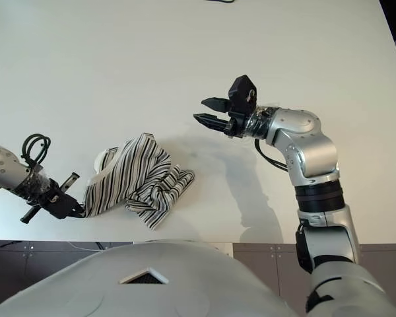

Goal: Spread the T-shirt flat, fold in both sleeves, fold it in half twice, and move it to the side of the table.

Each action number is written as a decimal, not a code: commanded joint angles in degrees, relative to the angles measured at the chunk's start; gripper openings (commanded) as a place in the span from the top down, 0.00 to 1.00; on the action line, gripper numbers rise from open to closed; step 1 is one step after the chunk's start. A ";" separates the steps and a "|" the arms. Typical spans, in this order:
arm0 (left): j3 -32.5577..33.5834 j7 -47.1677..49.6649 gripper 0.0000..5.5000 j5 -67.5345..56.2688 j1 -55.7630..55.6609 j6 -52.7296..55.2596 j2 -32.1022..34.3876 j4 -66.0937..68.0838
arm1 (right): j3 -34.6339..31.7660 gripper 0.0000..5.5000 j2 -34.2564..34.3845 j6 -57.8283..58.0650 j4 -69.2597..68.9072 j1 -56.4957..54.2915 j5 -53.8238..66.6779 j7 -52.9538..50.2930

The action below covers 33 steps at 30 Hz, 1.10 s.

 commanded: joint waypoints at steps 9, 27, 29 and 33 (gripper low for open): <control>12.99 31.19 0.98 -18.07 -49.22 44.32 -44.68 20.71 | -16.55 0.63 3.03 0.58 9.82 -1.79 5.04 -9.29; -13.26 14.23 0.98 28.34 -15.60 -25.87 1.32 18.41 | -13.05 0.63 -1.59 1.10 -0.41 4.67 2.43 -2.62; -12.95 16.52 0.98 31.59 -16.15 -29.61 -0.09 21.46 | -9.94 0.63 -1.77 2.07 -1.02 1.28 1.73 -0.48; -13.07 22.47 0.98 38.40 -19.43 -34.33 -4.48 27.00 | 0.41 0.63 -1.99 3.09 6.29 -6.04 -1.60 10.02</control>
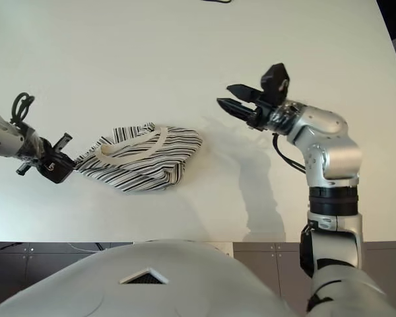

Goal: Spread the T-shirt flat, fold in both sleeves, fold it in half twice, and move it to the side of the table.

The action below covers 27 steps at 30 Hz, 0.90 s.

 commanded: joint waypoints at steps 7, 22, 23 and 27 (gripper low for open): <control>-2.21 13.58 0.98 13.08 -3.07 -6.97 -13.86 7.97 | 13.78 0.63 4.32 2.01 21.91 -13.07 -6.46 15.21; -0.89 12.15 0.98 10.52 -2.26 -6.23 -14.50 6.17 | 14.63 0.63 4.36 2.35 20.40 -6.60 -8.27 17.75; -0.94 12.17 0.98 10.63 -2.31 -6.23 -14.57 6.35 | 14.70 0.63 4.17 2.45 19.83 -6.01 -8.31 17.86; -1.01 12.11 0.98 10.81 -2.19 -6.09 -14.53 6.50 | 14.55 0.63 3.87 2.32 19.87 -4.97 -8.97 17.53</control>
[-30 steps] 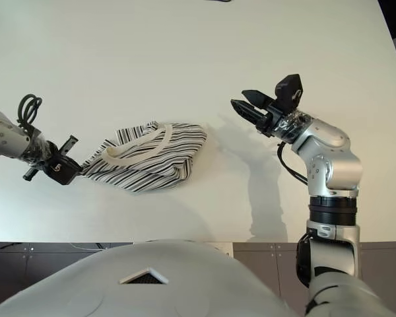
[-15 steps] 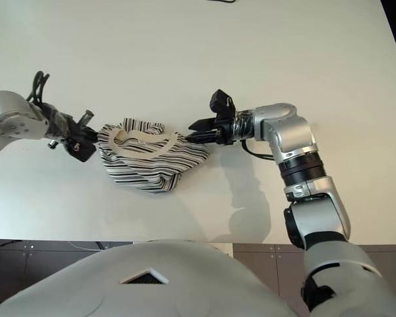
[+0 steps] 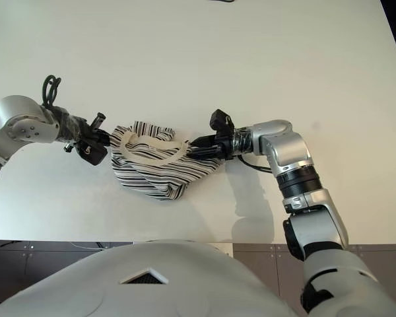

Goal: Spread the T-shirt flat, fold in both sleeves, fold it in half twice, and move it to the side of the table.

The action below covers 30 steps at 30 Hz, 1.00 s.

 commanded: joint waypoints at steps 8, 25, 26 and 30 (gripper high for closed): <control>-2.49 -2.46 0.98 2.38 3.56 0.43 -0.01 1.63 | -0.07 0.78 -1.75 0.80 -1.73 1.69 -1.08 0.29; 11.51 -11.82 0.98 -27.91 10.27 31.24 -0.12 -16.71 | -11.25 0.98 -7.70 -17.39 -19.43 6.20 -10.19 -15.62; 12.42 -11.85 0.98 -28.95 11.12 33.27 0.18 -18.70 | -10.54 0.98 -8.87 -21.35 -21.37 8.00 -12.93 -16.86; 14.36 -11.40 0.98 -29.52 13.54 37.43 0.55 -23.27 | -7.43 0.98 -12.14 -32.66 -26.82 15.01 -19.50 -18.35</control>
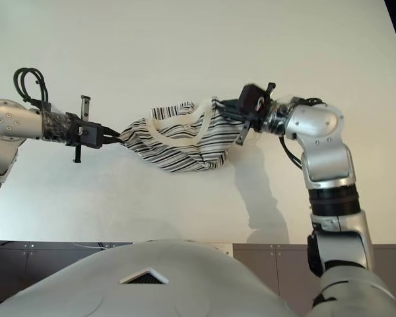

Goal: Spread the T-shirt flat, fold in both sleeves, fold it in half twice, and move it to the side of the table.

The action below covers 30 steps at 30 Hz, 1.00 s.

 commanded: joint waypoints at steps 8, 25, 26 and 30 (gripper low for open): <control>4.49 0.65 0.98 0.46 1.35 4.34 0.13 -1.65 | 3.11 0.98 -1.33 -11.96 0.26 5.73 -7.78 -5.22; 3.53 -0.19 0.98 3.09 2.94 1.40 0.57 -0.94 | -0.59 0.83 -0.22 -2.64 0.10 14.63 3.21 -4.72; 3.61 -0.16 0.98 3.12 3.09 1.47 0.58 -1.03 | -0.80 0.83 -0.31 -2.21 -0.43 14.96 3.50 -4.62; 3.64 -0.21 0.98 3.38 3.02 1.38 0.43 -0.83 | -1.07 0.87 -0.16 -1.63 -0.13 15.17 3.70 -4.84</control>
